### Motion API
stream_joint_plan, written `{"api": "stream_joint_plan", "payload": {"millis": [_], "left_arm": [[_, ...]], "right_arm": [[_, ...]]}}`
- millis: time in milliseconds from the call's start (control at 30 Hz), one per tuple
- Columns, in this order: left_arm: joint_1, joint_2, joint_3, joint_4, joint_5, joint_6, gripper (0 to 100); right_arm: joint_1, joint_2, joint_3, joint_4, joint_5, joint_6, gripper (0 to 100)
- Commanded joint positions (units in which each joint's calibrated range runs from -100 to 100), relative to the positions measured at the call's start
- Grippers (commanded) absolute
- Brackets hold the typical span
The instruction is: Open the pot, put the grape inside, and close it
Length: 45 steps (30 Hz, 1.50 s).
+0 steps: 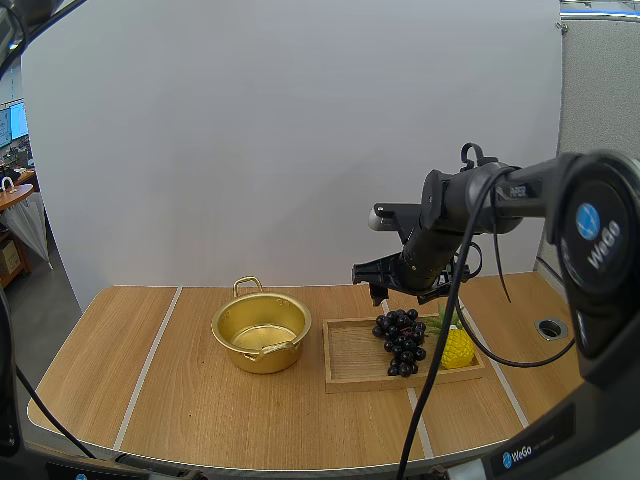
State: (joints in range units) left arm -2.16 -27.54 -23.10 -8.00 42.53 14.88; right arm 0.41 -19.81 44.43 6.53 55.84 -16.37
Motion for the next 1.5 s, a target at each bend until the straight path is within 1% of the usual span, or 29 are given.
{"api": "stream_joint_plan", "payload": {"millis": [0,133,600,900,1233,1467], "left_arm": [[0.0,-0.6,-0.6,0.0,-3.2,-0.9,0],[0.0,-0.6,-0.6,0.0,-3.2,-0.9,0],[0.0,-0.6,-0.6,0.0,-3.2,-0.9,0],[0.0,-0.6,-0.6,0.0,-3.2,-0.9,0],[0.0,-0.6,-0.6,0.0,-3.2,-0.9,0],[0.0,-0.6,-0.6,0.0,-3.2,-0.9,0]], "right_arm": [[-1.0,1.8,-0.5,-0.9,-2.0,0.6,100],[-2.2,4.2,-0.5,-1.2,-3.7,0.6,100],[-2.2,8.0,-0.5,-1.2,-6.7,-0.1,100],[-2.2,13.2,-0.5,-1.2,-9.0,-0.9,100],[-2.2,18.3,-0.5,1.4,-11.9,-4.8,100],[-2.2,19.8,-0.5,1.3,-12.5,-5.0,100]]}}
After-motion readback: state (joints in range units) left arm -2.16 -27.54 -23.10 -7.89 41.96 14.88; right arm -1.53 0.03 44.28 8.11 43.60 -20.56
